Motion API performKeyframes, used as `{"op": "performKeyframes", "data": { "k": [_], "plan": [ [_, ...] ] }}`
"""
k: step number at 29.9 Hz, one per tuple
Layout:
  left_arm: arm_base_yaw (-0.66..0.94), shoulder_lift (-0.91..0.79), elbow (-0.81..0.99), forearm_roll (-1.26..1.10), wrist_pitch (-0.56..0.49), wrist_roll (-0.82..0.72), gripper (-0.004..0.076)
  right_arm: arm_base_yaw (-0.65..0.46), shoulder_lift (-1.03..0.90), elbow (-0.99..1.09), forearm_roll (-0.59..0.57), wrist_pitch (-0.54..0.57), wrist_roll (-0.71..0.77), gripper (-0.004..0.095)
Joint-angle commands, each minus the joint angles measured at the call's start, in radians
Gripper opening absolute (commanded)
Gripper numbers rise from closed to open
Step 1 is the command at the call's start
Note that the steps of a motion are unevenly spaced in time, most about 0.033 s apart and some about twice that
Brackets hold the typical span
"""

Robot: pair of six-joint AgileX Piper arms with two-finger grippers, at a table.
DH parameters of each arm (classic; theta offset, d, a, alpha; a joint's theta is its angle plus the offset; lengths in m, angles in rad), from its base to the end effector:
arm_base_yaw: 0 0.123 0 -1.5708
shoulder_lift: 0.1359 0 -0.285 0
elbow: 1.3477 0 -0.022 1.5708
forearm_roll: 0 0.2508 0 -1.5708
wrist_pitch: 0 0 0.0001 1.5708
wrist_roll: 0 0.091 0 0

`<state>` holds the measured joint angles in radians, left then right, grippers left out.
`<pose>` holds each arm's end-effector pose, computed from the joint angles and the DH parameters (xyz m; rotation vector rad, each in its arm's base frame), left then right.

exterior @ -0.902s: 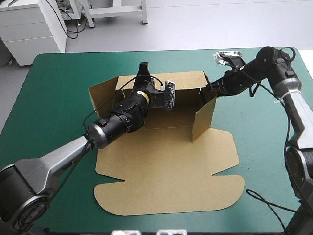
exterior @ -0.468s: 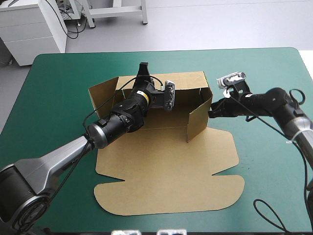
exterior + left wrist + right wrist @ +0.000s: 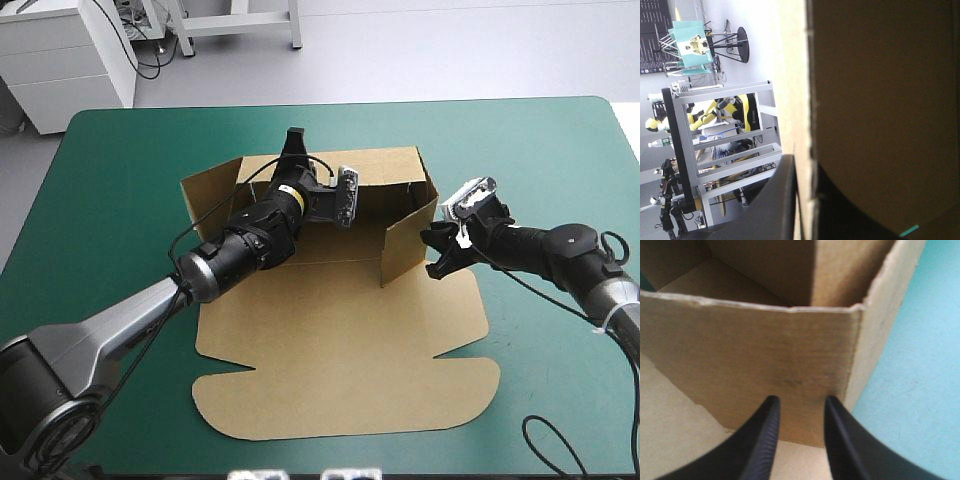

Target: Fold the box

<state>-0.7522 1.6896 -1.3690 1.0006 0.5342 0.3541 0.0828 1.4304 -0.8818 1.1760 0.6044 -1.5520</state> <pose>0.3124 -0.2388 0.3197 1.6761 1.3524 0.7815 0.2863 0.0717 0.2649 -0.8442 2.0313 0.4276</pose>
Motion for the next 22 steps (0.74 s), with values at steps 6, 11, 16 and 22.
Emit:
{"op": "performKeyframes", "data": {
  "k": [6,11,16,22],
  "plan": [
    [0.000,-0.032,-0.013,-0.035,0.053,0.002,-0.0008,0.020,-0.015,-0.026,0.181,0.025,-0.193,0.0703],
    [-0.002,-0.032,-0.013,-0.037,0.051,0.006,-0.0008,0.104,0.025,-0.051,0.265,-0.061,-0.258,0.0698],
    [-0.002,-0.032,-0.013,-0.037,0.054,0.006,-0.0008,0.181,0.043,-0.080,0.265,-0.208,-0.248,0.0697],
    [-0.002,-0.032,-0.013,-0.074,0.054,0.006,-0.0008,0.190,0.041,-0.084,0.267,-0.292,-0.227,0.0689]
  ]
}}
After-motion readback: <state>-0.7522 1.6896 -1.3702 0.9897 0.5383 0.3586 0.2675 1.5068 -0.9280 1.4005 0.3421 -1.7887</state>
